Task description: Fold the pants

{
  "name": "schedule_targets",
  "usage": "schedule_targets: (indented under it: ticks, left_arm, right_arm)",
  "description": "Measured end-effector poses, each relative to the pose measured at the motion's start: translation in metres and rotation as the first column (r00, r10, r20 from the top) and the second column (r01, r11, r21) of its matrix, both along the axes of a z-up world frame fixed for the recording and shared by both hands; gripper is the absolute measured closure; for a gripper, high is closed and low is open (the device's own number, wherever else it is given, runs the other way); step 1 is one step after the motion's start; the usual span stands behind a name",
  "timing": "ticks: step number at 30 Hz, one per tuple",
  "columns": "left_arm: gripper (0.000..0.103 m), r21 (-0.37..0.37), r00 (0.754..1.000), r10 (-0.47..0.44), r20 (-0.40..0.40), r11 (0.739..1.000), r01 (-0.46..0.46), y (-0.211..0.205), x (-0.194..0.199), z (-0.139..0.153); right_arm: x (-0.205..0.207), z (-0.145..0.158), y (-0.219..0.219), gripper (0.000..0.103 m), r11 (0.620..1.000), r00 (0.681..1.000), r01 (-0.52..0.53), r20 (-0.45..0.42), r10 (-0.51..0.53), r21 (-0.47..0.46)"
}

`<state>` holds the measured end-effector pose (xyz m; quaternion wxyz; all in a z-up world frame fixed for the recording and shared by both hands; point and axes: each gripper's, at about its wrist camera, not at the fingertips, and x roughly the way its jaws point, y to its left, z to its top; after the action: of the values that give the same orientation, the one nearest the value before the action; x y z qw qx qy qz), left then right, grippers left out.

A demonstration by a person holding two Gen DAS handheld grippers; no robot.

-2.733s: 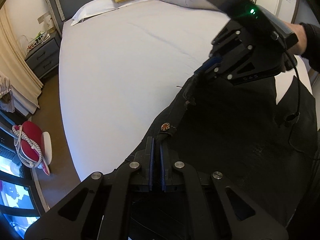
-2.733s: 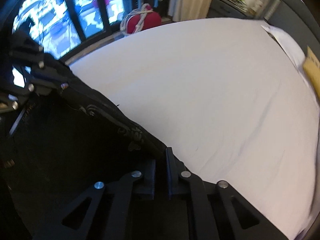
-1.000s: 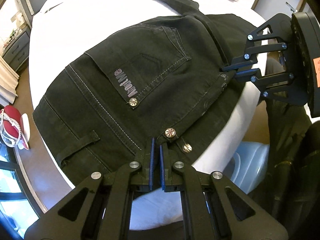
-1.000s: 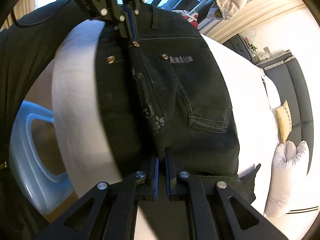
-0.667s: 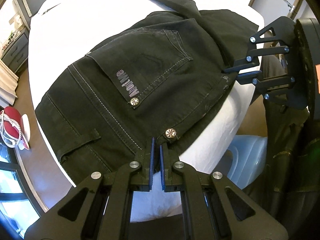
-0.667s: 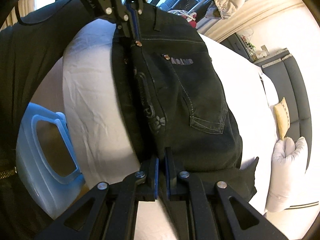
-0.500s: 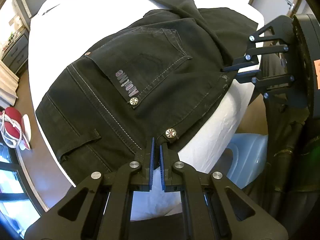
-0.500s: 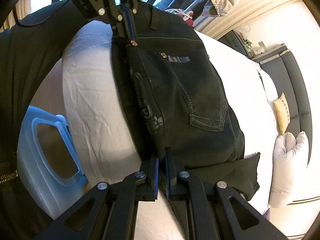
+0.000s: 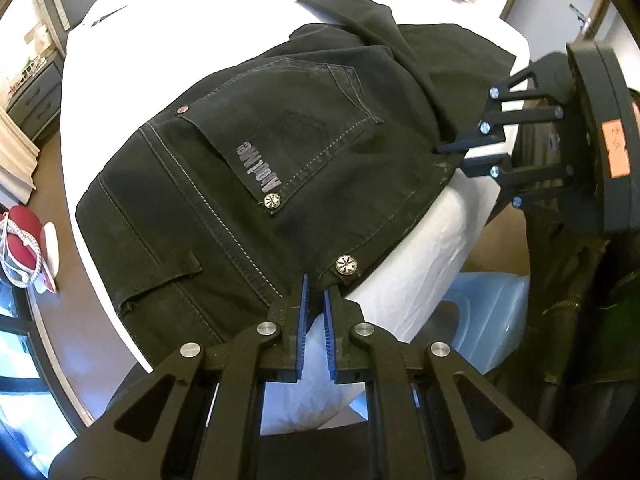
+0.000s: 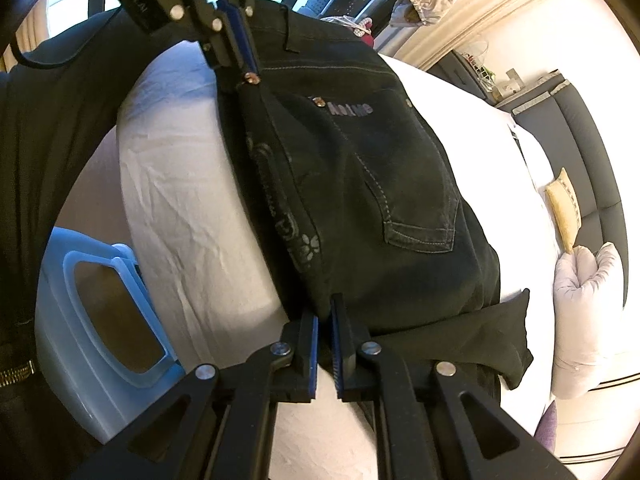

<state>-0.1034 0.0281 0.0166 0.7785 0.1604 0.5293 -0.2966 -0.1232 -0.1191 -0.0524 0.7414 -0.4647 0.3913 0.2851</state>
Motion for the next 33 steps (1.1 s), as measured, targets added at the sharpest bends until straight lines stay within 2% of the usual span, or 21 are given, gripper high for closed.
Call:
schedule_targets:
  ticks: [9, 14, 17, 20, 23, 24, 26, 27, 28, 30, 33]
  left_arm:
    - [0.094, -0.019, 0.999, 0.031, -0.02, 0.999, -0.031, 0.005, -0.001, -0.002]
    - [0.09, 0.009, 0.999, -0.007, -0.037, 1.0, 0.007, 0.012, -0.01, 0.017]
    - [0.09, 0.037, 1.0, -0.002, -0.004, 0.999, 0.002, 0.021, -0.013, 0.034]
    - [0.09, -0.037, 0.998, 0.051, 0.03, 0.998, -0.05, 0.024, 0.0, 0.055]
    - [0.09, -0.128, 0.995, 0.089, 0.046, 0.988, -0.082, 0.004, 0.023, 0.062]
    - [0.09, -0.142, 0.995, 0.094, 0.043, 0.986, -0.087, -0.005, 0.03, 0.059]
    - [0.09, -0.185, 0.997, 0.08, 0.022, 0.98, -0.075, -0.03, 0.044, 0.044]
    - [0.09, -0.195, 0.997, 0.078, -0.008, 0.978, -0.078, -0.043, 0.052, 0.029]
    - [0.09, -0.176, 0.996, 0.085, -0.04, 0.98, -0.09, -0.051, 0.057, 0.013]
    - [0.09, -0.122, 0.989, 0.117, -0.088, 0.984, -0.127, -0.061, 0.064, -0.019]
    - [0.091, -0.194, 0.983, 0.159, -0.096, 0.965, -0.175, -0.053, 0.063, -0.023]
  right_arm:
    - [-0.006, -0.009, 0.004, 0.09, 1.0, 1.0, 0.022, 0.022, -0.021, -0.023]
    - [-0.004, -0.008, -0.001, 0.09, 0.996, 0.996, 0.079, 0.03, -0.08, 0.03]
    - [-0.003, -0.008, -0.003, 0.09, 0.993, 0.994, 0.101, 0.029, -0.103, 0.056]
    - [-0.004, -0.009, -0.003, 0.089, 0.993, 0.993, 0.103, 0.043, -0.105, 0.056]
    - [-0.006, -0.01, -0.004, 0.086, 0.992, 0.991, 0.112, 0.064, -0.116, 0.066]
    - [-0.006, -0.01, -0.005, 0.082, 0.99, 0.99, 0.118, 0.074, -0.124, 0.072]
    - [-0.007, -0.008, -0.009, 0.068, 0.984, 0.981, 0.149, 0.111, -0.159, 0.093]
    - [-0.006, -0.006, -0.012, 0.053, 0.979, 0.973, 0.173, 0.133, -0.187, 0.11]
    - [-0.005, -0.003, -0.016, 0.033, 0.972, 0.966, 0.197, 0.144, -0.215, 0.131]
    - [-0.003, 0.005, -0.027, 0.008, 0.95, 0.957, 0.246, 0.108, -0.27, 0.193]
    - [-0.003, 0.02, -0.053, 0.007, 0.893, 0.929, 0.339, 0.044, -0.368, 0.295]
